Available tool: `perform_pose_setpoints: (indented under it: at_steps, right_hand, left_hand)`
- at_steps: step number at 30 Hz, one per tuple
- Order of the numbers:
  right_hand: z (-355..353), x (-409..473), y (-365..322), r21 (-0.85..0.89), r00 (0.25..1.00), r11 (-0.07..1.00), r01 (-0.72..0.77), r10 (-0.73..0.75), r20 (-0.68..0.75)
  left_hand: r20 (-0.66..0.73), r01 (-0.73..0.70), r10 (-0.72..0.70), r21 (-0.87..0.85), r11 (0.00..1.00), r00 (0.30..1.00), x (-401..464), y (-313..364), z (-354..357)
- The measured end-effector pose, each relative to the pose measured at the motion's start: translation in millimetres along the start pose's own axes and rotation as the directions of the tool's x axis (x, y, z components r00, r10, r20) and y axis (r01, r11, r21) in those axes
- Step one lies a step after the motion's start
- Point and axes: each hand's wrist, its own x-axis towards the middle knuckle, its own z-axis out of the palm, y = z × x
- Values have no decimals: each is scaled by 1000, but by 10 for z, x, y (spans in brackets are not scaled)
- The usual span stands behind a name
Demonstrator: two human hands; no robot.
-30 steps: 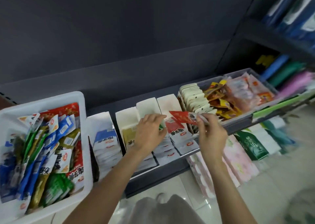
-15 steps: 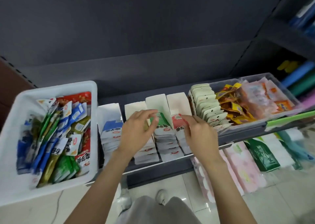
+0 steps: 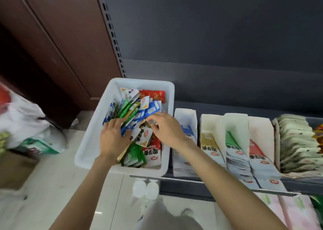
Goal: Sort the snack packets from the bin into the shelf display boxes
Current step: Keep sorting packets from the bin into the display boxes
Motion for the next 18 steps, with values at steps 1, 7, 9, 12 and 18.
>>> perform_pose_setpoints:
  at_steps: [1,7,9,12,18]
  right_hand:
    - [94,148,18,-55,1000,999,-1,2,10]
    - [376,858,130,-378,996,926,0,33,81]
    - [423,998,145,-443,993,896,25,28,113]
    - [450,1098,191,-586,991,809,47,35,128]
    - [214,892,102,-685,977,699,205,-102,189]
  left_hand:
    - [32,3,-4,6,1000,999,32,-76,10]
    - [183,-42,34,41,998,983,133,-206,92]
    - [189,-50,40,47,998,981,141,-213,131]
    - [182,-61,53,36,997,982,166,-236,154]
    - [191,-33,37,-22,999,981,208,-278,127]
